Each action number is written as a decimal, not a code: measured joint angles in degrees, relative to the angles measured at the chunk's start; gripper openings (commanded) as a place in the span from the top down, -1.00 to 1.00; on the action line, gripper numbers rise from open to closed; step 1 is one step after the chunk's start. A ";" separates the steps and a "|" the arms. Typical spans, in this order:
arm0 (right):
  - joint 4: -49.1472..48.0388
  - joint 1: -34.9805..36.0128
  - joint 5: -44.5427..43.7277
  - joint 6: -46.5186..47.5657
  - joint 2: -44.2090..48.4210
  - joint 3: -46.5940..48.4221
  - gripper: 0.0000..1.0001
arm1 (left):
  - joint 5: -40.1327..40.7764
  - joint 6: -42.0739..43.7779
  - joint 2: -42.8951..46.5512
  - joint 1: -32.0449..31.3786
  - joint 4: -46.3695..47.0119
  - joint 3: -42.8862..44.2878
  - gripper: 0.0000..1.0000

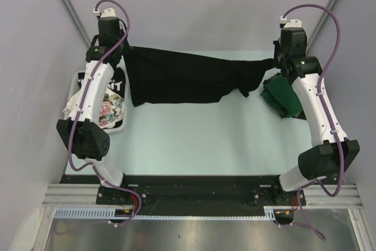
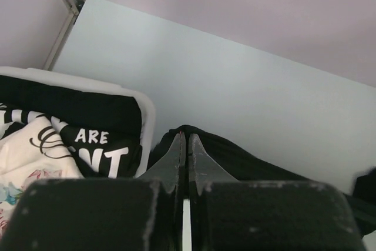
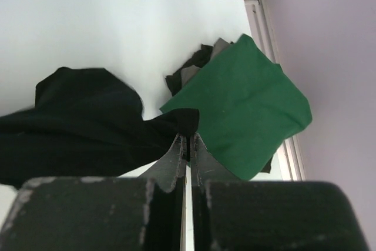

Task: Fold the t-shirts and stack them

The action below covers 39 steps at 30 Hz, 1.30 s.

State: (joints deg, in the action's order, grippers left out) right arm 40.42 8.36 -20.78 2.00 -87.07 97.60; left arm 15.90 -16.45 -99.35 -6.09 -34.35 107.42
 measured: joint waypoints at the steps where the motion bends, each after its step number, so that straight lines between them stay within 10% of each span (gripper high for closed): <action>1: 0.00 -0.31 -0.26 0.00 0.02 -0.37 1.00 | -0.24 0.04 0.22 0.44 -0.20 -0.20 1.00; 23: -0.68 -2.23 0.50 -1.14 -1.81 6.34 1.00 | -4.39 0.39 2.73 1.75 -2.47 -0.31 1.00; 39: -5.95 -7.41 9.73 -7.76 -41.99 41.24 1.00 | -10.14 -15.17 -34.47 2.14 7.65 28.61 1.00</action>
State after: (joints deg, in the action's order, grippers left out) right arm 34.48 0.95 -11.05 -5.76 -129.05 138.85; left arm 5.76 -31.62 -133.82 -3.95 -26.70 136.03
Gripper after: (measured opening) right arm 0.017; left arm 0.008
